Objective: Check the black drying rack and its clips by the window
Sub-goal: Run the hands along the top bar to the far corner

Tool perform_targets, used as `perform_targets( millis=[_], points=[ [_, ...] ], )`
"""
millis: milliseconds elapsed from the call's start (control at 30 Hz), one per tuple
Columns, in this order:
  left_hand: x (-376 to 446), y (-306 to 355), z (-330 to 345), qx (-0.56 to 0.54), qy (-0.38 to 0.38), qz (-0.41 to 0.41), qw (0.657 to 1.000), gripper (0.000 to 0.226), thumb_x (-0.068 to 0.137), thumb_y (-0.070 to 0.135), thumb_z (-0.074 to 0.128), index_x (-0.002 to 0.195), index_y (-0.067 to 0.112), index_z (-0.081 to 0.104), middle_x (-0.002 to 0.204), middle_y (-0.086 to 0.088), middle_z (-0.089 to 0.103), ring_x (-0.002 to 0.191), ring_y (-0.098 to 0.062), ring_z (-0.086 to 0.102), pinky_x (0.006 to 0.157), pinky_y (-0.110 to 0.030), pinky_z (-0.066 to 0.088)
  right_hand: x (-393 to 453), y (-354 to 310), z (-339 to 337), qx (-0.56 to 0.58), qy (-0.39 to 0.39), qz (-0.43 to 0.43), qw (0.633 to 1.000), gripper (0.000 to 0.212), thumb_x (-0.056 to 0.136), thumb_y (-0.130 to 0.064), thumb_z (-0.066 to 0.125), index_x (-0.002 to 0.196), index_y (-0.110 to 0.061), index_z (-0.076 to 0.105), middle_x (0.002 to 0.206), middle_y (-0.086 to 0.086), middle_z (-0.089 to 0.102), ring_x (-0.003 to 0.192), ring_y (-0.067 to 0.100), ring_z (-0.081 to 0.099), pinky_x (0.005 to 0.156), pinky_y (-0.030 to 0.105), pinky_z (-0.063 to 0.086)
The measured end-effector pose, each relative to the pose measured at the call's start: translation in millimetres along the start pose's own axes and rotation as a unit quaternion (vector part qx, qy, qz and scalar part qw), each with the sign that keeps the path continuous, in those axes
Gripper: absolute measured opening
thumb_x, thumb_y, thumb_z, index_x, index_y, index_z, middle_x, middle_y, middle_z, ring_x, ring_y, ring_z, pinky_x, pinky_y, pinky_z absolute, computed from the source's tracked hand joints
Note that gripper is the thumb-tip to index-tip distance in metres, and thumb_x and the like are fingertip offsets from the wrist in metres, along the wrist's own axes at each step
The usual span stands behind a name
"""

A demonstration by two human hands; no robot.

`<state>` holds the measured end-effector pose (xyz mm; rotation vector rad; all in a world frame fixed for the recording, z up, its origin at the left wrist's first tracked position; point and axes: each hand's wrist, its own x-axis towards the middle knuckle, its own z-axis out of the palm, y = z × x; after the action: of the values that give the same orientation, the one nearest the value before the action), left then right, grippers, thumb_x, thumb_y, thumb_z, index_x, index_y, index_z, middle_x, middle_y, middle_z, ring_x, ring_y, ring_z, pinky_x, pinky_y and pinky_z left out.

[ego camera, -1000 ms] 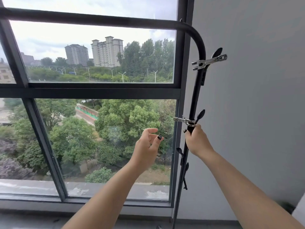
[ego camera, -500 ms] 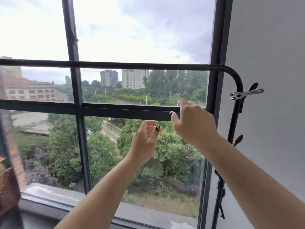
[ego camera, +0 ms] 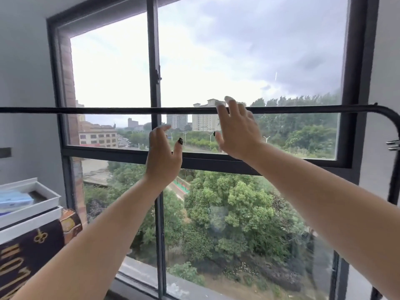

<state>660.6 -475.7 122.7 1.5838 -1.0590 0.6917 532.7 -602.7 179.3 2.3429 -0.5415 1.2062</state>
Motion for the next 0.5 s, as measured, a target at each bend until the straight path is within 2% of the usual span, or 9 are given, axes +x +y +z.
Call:
perform_targets(
  millis=[100, 200, 500],
  points=[
    [21.3, -23.4, -16.4, 0.054, 0.015, 0.004, 0.998, 0.055, 0.090, 0.012, 0.054, 0.138, 0.008, 0.027, 0.147, -0.020, 0.024, 0.137, -0.031, 0.023, 0.109, -0.033, 0.020, 26.0, -11.1, 16.8, -0.015, -0.009, 0.014, 1.000, 0.078, 0.085, -0.030, 0.062, 0.147, -0.010, 0.019, 0.152, 0.022, 0.024, 0.137, 0.038, 0.031, 0.110, 0.054, 0.034],
    [37.5, -43.5, -27.7, 0.096, 0.006, 0.005, 0.995, 0.063, 0.091, 0.014, 0.052, 0.144, 0.011, 0.019, 0.154, -0.020, 0.010, 0.143, -0.033, 0.007, 0.114, -0.043, 0.017, 45.6, -21.9, 32.2, -0.025, -0.020, 0.013, 0.999, 0.080, 0.087, -0.034, 0.060, 0.148, -0.010, 0.015, 0.154, 0.021, 0.021, 0.140, 0.038, 0.026, 0.113, 0.056, 0.028],
    [61.3, -93.0, -33.8, 0.145, -0.039, 0.018, 0.989, 0.071, 0.093, 0.024, 0.050, 0.148, 0.017, 0.006, 0.157, -0.014, 0.001, 0.145, -0.030, -0.001, 0.116, -0.047, 0.014, 86.1, -46.4, 88.1, -0.013, -0.061, 0.012, 0.998, 0.086, 0.084, -0.040, 0.063, 0.148, -0.012, 0.013, 0.152, 0.018, 0.024, 0.139, 0.035, 0.029, 0.115, 0.057, 0.020]
  ],
)
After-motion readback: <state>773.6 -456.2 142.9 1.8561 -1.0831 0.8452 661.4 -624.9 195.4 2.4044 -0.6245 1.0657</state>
